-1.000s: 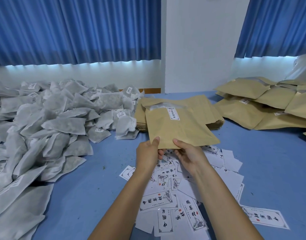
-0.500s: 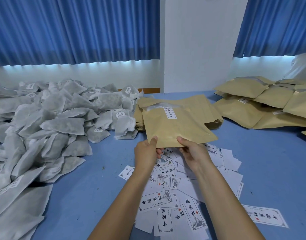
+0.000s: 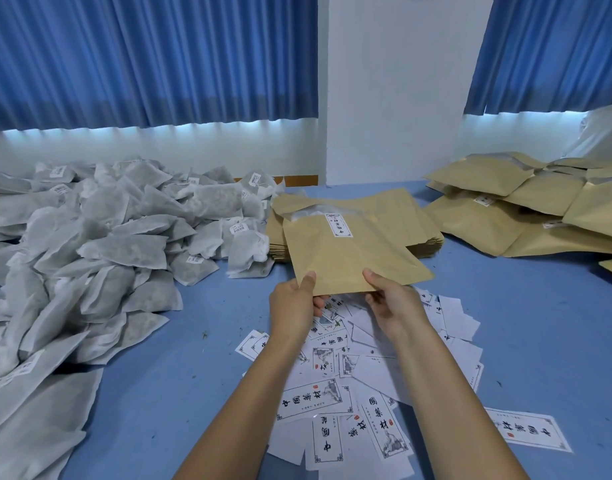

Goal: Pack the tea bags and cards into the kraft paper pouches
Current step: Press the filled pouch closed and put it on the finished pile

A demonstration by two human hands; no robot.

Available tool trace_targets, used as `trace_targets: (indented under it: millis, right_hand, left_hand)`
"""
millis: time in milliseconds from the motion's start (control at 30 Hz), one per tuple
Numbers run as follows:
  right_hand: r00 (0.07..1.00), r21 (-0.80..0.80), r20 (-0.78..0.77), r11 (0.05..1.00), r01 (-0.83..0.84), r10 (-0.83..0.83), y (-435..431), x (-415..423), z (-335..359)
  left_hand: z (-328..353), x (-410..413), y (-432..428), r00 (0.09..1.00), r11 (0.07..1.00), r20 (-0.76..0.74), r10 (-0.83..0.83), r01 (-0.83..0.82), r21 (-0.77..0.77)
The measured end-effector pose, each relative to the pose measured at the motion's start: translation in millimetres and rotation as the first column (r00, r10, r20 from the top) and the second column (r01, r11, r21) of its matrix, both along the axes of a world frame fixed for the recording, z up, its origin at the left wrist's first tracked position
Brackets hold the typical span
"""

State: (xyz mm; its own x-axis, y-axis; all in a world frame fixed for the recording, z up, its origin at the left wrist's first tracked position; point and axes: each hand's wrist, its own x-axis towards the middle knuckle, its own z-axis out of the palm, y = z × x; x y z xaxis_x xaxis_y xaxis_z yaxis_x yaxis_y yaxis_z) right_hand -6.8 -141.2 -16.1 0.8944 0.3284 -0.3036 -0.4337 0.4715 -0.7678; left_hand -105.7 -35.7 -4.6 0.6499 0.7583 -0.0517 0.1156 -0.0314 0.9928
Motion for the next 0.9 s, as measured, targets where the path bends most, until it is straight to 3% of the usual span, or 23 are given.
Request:
trace_targets:
  millis: [100,267,500,667,900]
  right_hand:
    - [1.0,0.016,-0.015,1.0,-0.013,0.013,-2.3,-1.1,1.4]
    - [0.992,-0.014,0.019,0.992,0.128,-0.128,-7.5,-2.0,6.4]
    - [0.996,-0.038,-0.006,0.996,0.086,-0.086,-12.2,0.8,6.3]
    - [0.977,-0.155,0.073,0.966,0.209,-0.199,-18.7,9.9,4.9]
    - [0.976,-0.096,0.007,0.971,0.218,-0.218,-21.3,12.8,3.9]
  left_hand:
    - [-0.4,0.7,0.2,1.0,1.0,-0.002,-0.002,0.002,-0.002]
    - [-2.4,0.4,3.7,1.0,1.0,0.008,0.009,-0.009,-0.013]
    - [-3.3,1.5,3.6,1.0,1.0,0.004,0.01,-0.01,-0.015]
    - [-3.7,0.6,7.3,0.999,0.998,0.022,0.031,-0.03,-0.06]
    - [-6.4,2.4,6.7,0.999,0.998,0.014,0.036,-0.035,-0.049]
